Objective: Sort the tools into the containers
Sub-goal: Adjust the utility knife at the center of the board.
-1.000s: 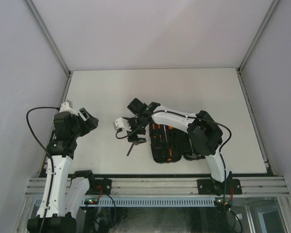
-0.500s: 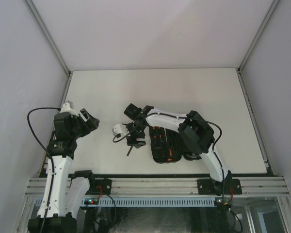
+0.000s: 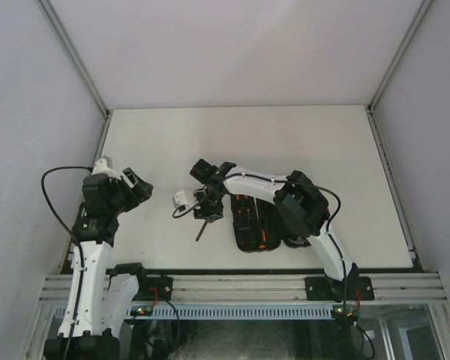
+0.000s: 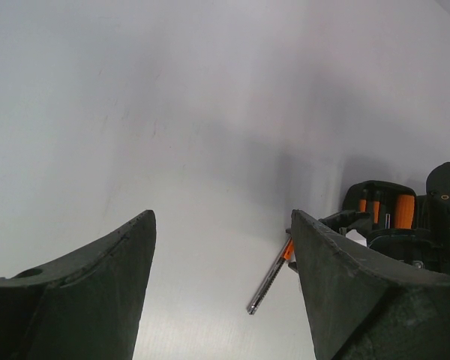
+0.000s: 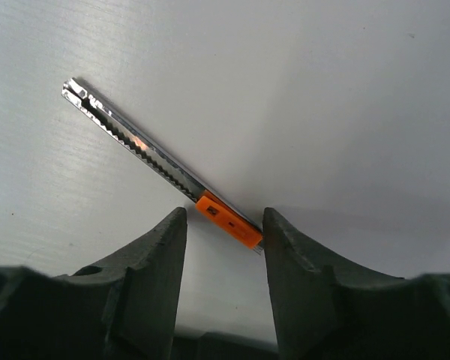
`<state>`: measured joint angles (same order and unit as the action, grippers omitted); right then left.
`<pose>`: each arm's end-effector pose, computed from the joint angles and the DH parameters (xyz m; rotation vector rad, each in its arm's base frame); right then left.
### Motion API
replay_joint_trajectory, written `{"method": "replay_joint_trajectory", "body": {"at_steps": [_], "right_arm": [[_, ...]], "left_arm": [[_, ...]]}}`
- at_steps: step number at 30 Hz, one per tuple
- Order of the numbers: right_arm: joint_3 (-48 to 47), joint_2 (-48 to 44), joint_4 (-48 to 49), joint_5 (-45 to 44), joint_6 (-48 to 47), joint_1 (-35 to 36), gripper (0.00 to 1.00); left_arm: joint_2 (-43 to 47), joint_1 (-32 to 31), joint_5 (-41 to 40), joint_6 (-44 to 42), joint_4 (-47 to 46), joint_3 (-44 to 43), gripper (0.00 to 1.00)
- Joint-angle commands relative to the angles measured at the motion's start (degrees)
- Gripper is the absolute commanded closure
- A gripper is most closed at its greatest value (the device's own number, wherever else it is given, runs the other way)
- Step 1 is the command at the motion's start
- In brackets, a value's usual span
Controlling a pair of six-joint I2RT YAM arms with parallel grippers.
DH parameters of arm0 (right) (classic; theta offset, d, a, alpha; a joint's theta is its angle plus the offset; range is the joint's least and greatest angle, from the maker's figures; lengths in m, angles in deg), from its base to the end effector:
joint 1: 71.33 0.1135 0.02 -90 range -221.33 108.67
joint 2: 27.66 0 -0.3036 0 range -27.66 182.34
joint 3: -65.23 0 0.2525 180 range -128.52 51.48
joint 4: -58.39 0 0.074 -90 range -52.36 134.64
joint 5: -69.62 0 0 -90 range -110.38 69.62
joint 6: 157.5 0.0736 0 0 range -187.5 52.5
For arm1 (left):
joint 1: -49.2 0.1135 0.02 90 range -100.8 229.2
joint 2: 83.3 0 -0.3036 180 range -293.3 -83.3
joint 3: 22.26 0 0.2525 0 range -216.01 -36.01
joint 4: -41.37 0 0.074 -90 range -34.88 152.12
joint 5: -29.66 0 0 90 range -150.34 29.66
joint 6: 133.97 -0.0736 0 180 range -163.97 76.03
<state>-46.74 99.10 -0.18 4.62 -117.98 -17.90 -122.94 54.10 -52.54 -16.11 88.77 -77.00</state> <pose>0.2647 0.4089 0.1575 -2.2592 1.6527 0.6306 0.1545 0.0032 0.2945 -0.5291 2.0865 -0.3796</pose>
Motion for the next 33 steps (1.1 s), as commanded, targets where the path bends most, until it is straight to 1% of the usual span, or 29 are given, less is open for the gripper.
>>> {"method": "replay_joint_trajectory", "body": {"at_steps": [1, 3, 6, 12, 18, 22, 25, 27, 28, 30, 31, 33], "right_arm": [[-0.4, 0.3, -2.1, 0.0, 2.3, 0.3, 0.59], [0.9, -0.4, -1.3, -0.4, 3.3, 0.3, 0.65], [3.8, -2.1, 1.1, -1.1, 5.7, 0.3, 0.71], [9.1, -5.6, 5.2, -1.0, 15.2, 0.2, 0.77], [13.0, -7.1, 7.6, -7.7, 27.5, 1.5, 0.83], [14.3, -7.5, 7.7, -14.0, 38.2, 1.9, 0.81], [16.2, -8.0, 8.3, -17.9, 47.3, 2.4, 0.82], [18.5, -8.7, 10.4, -20.6, 53.3, 2.8, 0.83], [19.8, -9.2, 12.0, -21.1, 56.0, 3.0, 0.82], [21.6, -9.7, 14.1, -22.3, 60.4, 3.7, 0.79], [21.9, -9.7, 14.4, -22.6, 61.8, 4.0, 0.75], [21.9, -9.5, 14.8, -23.4, 63.3, 4.7, 0.64]], "left_arm": [[0.8, 1.1, 0.6, 0.2, -1.4, 0.9, 0.24], [1.0, 1.2, 0.8, 0.2, -1.3, 1.0, 0.24], [1.4, 1.3, 0.8, 0.2, -1.5, 1.2, 0.24], [1.4, 1.8, 1.6, 0.4, -1.8, 1.4, 0.24], [1.3, 1.9, 2.2, 0.3, -2.0, 1.5, 0.24], [1.2, 1.9, 2.2, -0.1, -1.9, 1.4, 0.24], [1.0, 1.9, 2.3, -0.2, -1.9, 1.4, 0.23], [1.0, 1.9, 2.3, -0.2, -1.9, 1.4, 0.23], [0.8, 1.9, 2.3, -0.2, -1.9, 1.4, 0.23], [0.7, 1.9, 2.4, -0.2, -1.9, 1.4, 0.23], [0.6, 1.9, 2.4, -0.2, -1.9, 1.4, 0.23], [0.5, 1.9, 2.5, -0.3, -1.9, 1.4, 0.23]]}}
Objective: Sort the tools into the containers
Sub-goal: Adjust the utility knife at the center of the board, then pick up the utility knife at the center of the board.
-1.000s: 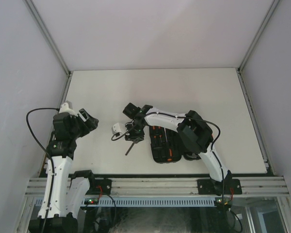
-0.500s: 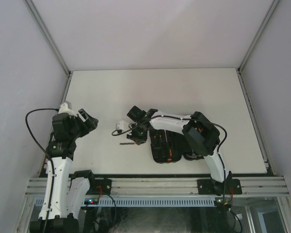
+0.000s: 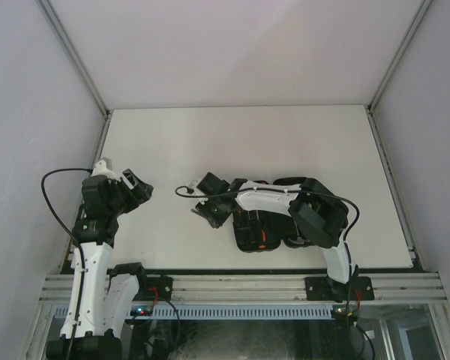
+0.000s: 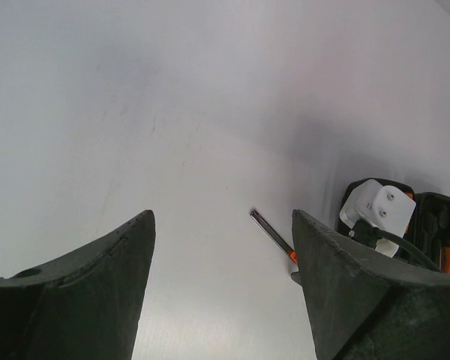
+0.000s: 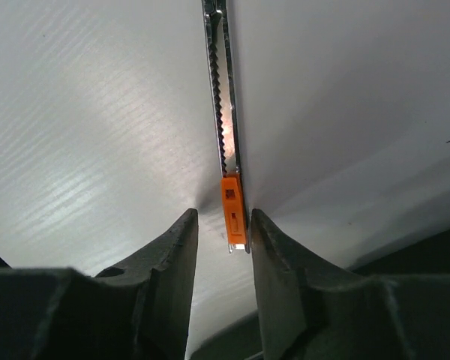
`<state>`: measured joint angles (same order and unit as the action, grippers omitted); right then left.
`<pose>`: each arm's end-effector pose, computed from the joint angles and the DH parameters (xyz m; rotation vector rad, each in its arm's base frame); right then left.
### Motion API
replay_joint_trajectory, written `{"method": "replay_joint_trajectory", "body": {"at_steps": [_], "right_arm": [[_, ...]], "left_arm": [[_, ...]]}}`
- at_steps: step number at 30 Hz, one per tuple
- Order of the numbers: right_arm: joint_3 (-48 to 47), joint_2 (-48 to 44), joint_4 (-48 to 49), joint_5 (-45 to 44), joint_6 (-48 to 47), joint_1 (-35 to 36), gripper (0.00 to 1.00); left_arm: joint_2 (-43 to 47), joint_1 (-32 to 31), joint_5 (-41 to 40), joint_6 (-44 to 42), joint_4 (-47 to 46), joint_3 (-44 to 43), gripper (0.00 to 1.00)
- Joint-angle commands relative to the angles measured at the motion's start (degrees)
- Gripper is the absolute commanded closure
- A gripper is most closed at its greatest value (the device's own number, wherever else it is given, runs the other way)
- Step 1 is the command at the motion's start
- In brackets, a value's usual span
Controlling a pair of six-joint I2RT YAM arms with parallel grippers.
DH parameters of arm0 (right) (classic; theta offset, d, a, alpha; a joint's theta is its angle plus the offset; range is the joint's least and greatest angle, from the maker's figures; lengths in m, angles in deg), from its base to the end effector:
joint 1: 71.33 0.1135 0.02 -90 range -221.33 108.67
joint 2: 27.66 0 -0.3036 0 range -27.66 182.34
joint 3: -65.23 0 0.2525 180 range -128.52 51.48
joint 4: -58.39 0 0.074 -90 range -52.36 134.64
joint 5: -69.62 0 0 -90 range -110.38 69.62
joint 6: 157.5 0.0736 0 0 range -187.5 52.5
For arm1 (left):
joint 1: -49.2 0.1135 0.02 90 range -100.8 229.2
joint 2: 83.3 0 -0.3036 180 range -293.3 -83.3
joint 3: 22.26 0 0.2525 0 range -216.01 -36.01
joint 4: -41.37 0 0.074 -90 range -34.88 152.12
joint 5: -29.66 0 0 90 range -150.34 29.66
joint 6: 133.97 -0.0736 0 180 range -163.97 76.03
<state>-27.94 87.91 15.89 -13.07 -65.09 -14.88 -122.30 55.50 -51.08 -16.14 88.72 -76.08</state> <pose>0.2392 0.3776 0.1580 -1.3008 2.4637 0.4597 0.1522 0.0049 0.2903 -0.5406 2.0869 -0.3919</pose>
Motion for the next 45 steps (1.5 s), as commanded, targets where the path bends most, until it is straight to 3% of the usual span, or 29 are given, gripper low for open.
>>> {"method": "replay_joint_trajectory", "body": {"at_steps": [1, 8, 13, 19, 27, 45], "right_arm": [[3.1, 1.7, -0.9, -5.7, 10.6, 2.0, 0.61], [2.9, 1.9, -2.1, -6.6, 9.2, 2.0, 0.56], [1.1, 3.2, -5.1, -7.5, 6.0, 2.0, 0.66], [0.2, 4.4, -6.5, -10.1, 5.7, 2.4, 0.85], [0.9, 1.4, -4.7, -10.1, 6.2, 2.6, 0.95], [8.5, -15.8, 2.9, -11.0, 15.5, 3.5, 1.0]], "left_arm": [[-0.1, 0.5, 1.1, -0.2, -1.9, 0.5, 0.23], [-0.2, 0.5, 1.0, -0.2, -1.9, 0.6, 0.22], [-0.5, 0.5, 1.2, -0.1, -1.9, 0.7, 0.22], [-0.4, 0.6, 1.3, 0.1, -2.2, 0.9, 0.22], [-1.8, 0.6, 3.4, 0.2, -2.7, 1.1, 0.22], [-1.3, 0.6, 3.4, -0.6, -2.5, 1.1, 0.14]]}}
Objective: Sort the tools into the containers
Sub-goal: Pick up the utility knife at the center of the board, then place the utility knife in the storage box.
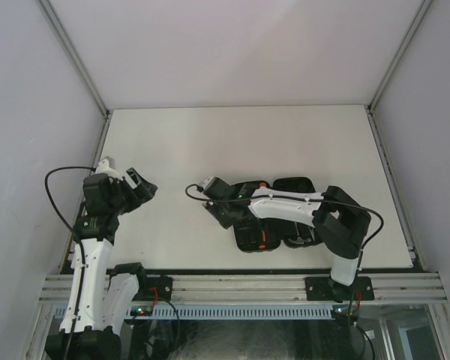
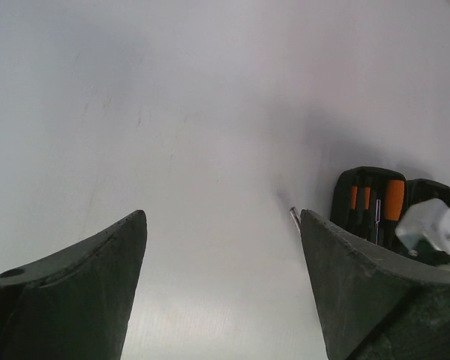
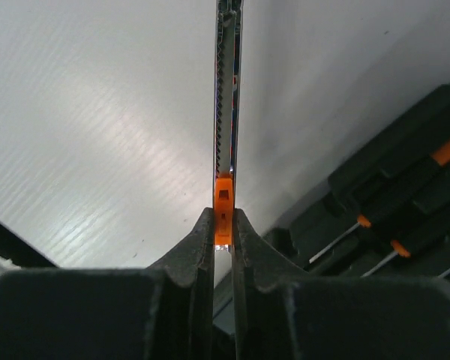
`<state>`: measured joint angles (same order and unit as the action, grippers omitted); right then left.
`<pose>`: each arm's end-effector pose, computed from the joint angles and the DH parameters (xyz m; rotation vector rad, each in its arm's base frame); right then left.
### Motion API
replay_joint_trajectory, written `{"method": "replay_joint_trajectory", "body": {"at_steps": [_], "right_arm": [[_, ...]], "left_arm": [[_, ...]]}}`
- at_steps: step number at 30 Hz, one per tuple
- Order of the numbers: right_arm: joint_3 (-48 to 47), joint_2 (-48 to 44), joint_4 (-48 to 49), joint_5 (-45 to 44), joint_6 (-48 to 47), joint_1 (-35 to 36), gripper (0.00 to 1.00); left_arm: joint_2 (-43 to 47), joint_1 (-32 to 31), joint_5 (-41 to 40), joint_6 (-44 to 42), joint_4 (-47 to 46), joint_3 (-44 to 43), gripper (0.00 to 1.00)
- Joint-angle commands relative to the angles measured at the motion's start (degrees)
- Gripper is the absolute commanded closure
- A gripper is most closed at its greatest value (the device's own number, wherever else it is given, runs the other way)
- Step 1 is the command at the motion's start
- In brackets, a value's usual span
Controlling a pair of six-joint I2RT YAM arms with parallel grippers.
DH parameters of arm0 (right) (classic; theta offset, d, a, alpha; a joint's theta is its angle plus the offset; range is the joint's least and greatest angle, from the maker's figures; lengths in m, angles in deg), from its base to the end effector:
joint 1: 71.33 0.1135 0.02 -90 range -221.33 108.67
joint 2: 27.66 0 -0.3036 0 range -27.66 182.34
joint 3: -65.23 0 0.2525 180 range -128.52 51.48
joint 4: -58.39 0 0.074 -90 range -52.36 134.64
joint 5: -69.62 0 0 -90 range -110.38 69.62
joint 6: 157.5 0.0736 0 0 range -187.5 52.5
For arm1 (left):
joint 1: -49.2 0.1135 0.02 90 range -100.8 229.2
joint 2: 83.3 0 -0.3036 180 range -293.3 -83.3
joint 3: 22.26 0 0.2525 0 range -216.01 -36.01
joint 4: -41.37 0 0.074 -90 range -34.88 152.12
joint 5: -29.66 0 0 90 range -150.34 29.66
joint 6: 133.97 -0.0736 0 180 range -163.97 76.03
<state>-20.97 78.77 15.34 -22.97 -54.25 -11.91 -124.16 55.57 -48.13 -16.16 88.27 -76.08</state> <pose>0.2110 0.3505 0.1856 -1.0532 2.5082 0.3333 0.1583 0.0020 0.2873 -0.5216 2.1186 -0.4446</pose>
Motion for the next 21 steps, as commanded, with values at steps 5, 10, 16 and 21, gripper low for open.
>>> {"method": "replay_joint_trajectory", "body": {"at_steps": [5, 10, 16, 21], "right_arm": [[8.3, -14.9, 4.5, -5.3, 8.7, 0.0, 1.0], [15.8, -24.2, 4.0, -8.9, 12.7, -2.5, 1.0], [25.6, -36.0, 3.6, -9.6, 18.0, -8.3, 1.0], [32.7, -43.5, 2.7, -7.8, 20.2, -14.4, 1.0]], "left_arm": [[1.1, 0.5, -0.1, -0.7, -2.1, 1.1, 0.14], [-1.5, -0.3, 2.1, -1.3, -2.5, 0.6, 0.15], [-3.7, -7.8, -1.9, -0.9, -3.8, -1.0, 0.16], [-6.8, -17.5, -2.0, 3.3, -9.4, -0.1, 0.16]]}}
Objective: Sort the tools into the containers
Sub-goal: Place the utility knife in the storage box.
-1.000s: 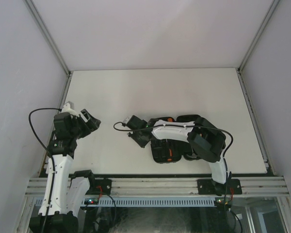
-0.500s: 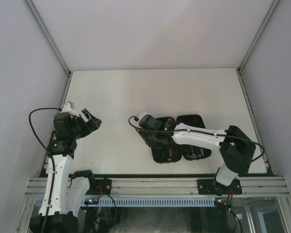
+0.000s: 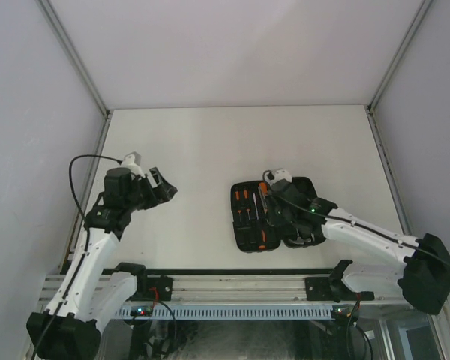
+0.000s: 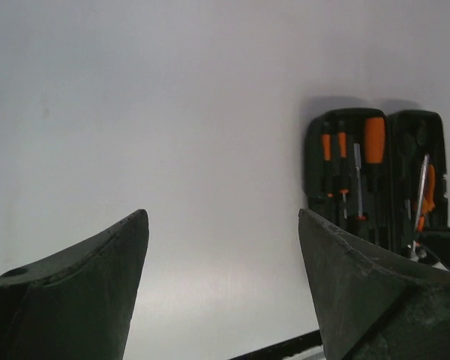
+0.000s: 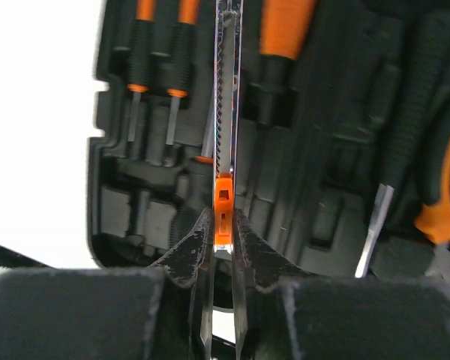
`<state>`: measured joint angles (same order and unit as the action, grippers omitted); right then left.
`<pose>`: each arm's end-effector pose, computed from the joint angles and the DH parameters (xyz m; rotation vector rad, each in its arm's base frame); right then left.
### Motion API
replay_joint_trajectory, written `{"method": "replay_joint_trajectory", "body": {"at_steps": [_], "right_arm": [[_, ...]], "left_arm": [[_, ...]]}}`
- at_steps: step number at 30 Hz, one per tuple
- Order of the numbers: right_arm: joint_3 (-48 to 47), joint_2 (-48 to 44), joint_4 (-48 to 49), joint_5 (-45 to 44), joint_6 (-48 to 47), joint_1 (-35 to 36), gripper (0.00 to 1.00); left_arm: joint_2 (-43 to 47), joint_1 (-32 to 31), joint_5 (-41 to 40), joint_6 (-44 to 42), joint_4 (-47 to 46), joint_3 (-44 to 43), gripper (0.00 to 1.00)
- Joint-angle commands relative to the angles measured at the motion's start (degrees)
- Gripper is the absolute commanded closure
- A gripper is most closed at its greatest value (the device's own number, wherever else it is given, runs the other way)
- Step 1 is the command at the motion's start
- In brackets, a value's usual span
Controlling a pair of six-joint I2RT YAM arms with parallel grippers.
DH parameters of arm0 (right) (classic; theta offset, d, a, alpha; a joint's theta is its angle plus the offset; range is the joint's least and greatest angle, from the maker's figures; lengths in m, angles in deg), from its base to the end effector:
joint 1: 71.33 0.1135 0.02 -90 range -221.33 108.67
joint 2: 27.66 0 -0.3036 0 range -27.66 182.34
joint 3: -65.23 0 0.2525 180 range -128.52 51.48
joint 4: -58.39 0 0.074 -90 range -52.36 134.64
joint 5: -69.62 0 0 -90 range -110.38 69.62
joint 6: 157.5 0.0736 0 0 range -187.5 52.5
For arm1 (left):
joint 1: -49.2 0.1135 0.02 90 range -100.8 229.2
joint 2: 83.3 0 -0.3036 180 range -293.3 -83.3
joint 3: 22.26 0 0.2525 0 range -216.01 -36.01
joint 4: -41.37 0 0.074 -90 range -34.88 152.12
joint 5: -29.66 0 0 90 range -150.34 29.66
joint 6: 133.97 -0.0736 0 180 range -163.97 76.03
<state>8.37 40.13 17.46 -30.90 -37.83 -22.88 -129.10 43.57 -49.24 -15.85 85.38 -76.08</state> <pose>0.1716 0.1734 0.2316 -0.3280 2.4688 0.3643 0.1744 -0.0314 0.2805 -0.3274 2.2143 -0.5386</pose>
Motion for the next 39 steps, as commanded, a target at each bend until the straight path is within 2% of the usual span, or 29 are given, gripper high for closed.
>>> {"method": "replay_joint_trajectory", "body": {"at_steps": [1, 8, 14, 18, 25, 29, 39], "right_arm": [[4.3, -6.1, 0.4, 0.7, 3.9, -4.9, 1.0], [9.0, -11.5, 0.7, 5.7, 3.7, -13.0, 1.0], [11.5, -10.9, 3.1, 13.7, 1.2, -18.0, 1.0], [11.6, -9.8, 3.4, 15.8, -0.9, -19.7, 1.0], [11.6, -6.7, 4.8, 16.8, -3.3, -21.7, 1.0], [11.5, -5.1, 4.7, 14.6, -3.4, -21.9, 1.0], [10.6, -1.8, 5.7, 12.2, -4.9, -22.0, 0.94]], "left_arm": [[-3.0, -7.7, -1.9, 3.6, -7.2, -0.2, 0.17], [-10.7, -19.1, -6.3, 7.4, -11.7, -1.1, 0.18], [-17.2, -26.9, -5.9, 10.8, -17.9, -1.5, 0.2], [-20.8, -30.4, -6.1, 13.1, -21.3, -1.4, 0.22], [-24.5, -33.3, -6.5, 14.3, -24.3, -0.5, 0.23], [-25.4, -33.7, -6.6, 14.5, -25.4, 0.3, 0.23], [-28.4, -34.2, -6.2, 15.5, -27.9, 1.3, 0.24]]}}
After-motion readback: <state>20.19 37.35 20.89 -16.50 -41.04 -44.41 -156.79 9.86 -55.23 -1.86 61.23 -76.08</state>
